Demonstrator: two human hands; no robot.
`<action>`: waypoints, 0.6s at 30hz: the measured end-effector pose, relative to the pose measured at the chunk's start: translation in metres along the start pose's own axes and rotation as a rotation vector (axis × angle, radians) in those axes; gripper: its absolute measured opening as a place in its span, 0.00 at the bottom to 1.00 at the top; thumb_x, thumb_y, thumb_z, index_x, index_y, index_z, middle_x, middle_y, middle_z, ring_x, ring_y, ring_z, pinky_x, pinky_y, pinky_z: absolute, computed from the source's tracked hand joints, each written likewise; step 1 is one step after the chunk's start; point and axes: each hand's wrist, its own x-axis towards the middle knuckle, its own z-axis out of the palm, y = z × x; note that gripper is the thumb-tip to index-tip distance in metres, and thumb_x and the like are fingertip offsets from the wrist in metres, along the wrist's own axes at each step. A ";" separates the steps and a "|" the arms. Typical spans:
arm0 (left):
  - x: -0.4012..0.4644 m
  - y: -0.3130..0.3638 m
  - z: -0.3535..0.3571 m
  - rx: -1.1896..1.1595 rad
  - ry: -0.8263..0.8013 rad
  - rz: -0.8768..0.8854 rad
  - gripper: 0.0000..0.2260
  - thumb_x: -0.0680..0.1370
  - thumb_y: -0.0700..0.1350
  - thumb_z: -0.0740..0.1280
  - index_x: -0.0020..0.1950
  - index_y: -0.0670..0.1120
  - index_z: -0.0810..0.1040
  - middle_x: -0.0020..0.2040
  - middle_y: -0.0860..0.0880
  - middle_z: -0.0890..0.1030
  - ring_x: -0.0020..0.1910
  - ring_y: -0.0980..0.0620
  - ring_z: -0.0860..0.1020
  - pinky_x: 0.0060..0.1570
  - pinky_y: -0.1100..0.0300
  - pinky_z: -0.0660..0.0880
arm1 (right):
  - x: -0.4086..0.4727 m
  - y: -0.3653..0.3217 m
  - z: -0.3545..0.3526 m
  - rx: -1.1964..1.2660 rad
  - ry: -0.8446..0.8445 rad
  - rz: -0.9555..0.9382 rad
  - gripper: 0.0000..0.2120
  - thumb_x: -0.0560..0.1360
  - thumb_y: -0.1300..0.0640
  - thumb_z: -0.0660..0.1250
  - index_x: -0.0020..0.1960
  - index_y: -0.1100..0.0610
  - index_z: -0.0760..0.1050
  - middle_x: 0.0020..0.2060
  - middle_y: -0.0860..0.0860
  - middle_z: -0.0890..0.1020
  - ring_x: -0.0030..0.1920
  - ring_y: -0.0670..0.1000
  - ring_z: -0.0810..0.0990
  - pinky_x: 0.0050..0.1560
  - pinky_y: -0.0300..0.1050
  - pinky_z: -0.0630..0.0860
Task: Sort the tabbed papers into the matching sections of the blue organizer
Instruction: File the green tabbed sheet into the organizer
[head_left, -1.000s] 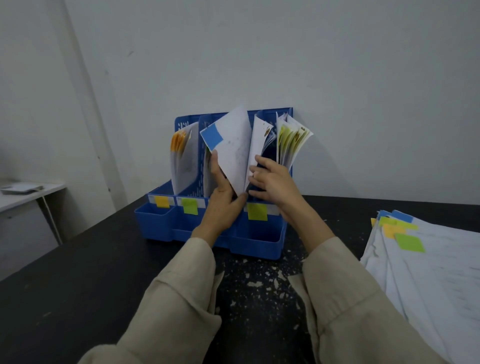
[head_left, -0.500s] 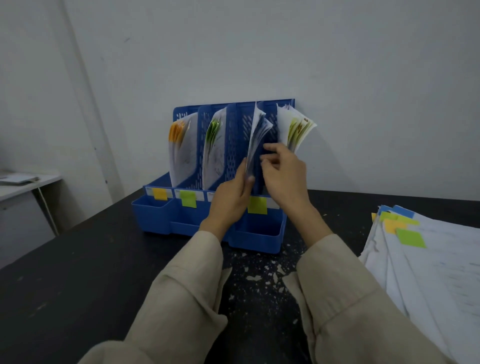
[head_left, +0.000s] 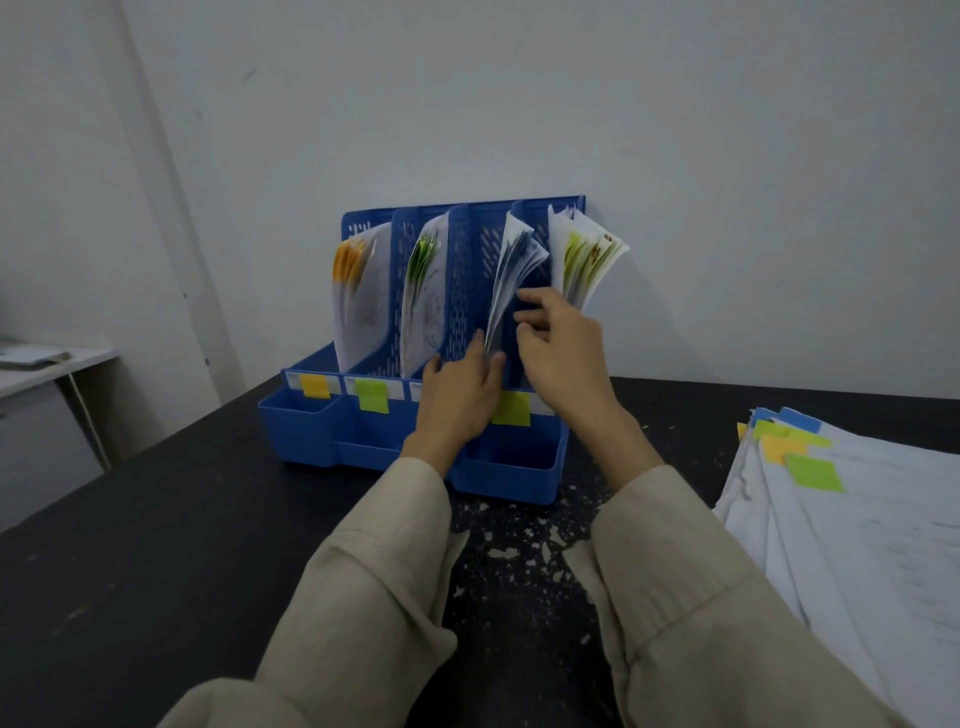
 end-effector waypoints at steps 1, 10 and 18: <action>-0.002 0.000 0.000 -0.116 0.030 -0.011 0.21 0.82 0.50 0.53 0.75 0.45 0.60 0.43 0.46 0.81 0.48 0.44 0.78 0.63 0.44 0.67 | 0.000 0.000 -0.001 0.004 0.006 -0.006 0.16 0.78 0.65 0.58 0.64 0.58 0.72 0.55 0.56 0.80 0.53 0.50 0.78 0.50 0.33 0.72; -0.012 0.027 -0.018 -0.340 0.635 0.204 0.12 0.76 0.40 0.60 0.59 0.40 0.71 0.51 0.45 0.74 0.49 0.51 0.73 0.47 0.57 0.72 | 0.007 -0.007 -0.049 0.005 -0.180 0.017 0.06 0.76 0.64 0.63 0.47 0.61 0.80 0.33 0.54 0.83 0.30 0.50 0.82 0.31 0.39 0.78; -0.038 0.102 0.000 -0.316 0.369 0.635 0.08 0.76 0.37 0.59 0.52 0.39 0.76 0.46 0.44 0.77 0.43 0.53 0.73 0.41 0.61 0.71 | -0.007 0.019 -0.138 -0.208 -0.010 0.267 0.05 0.73 0.64 0.64 0.42 0.61 0.79 0.31 0.53 0.82 0.24 0.46 0.78 0.27 0.38 0.75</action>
